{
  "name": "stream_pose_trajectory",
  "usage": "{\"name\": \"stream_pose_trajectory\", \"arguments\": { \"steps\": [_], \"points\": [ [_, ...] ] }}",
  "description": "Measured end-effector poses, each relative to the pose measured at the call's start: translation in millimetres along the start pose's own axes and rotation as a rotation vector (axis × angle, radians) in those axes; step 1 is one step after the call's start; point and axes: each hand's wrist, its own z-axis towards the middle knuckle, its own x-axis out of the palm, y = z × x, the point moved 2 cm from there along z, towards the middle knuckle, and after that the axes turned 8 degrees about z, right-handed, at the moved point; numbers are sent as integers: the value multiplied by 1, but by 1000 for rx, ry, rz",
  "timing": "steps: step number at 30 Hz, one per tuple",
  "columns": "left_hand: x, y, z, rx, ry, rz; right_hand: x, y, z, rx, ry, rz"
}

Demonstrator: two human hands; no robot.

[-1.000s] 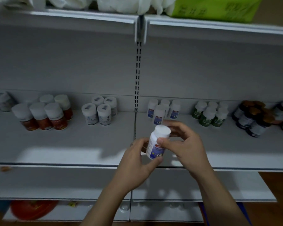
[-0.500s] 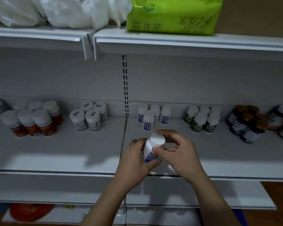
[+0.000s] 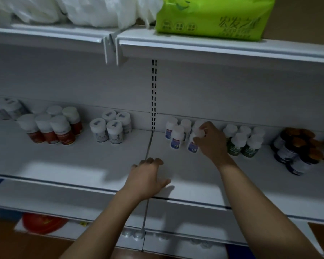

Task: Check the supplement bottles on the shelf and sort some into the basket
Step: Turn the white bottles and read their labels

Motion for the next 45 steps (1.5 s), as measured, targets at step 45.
{"name": "stream_pose_trajectory", "arguments": {
  "steps": [45],
  "points": [
    [-29,-43,-54,9,-218,-244,-25,14,-101,247,147,1070]
  ]
}}
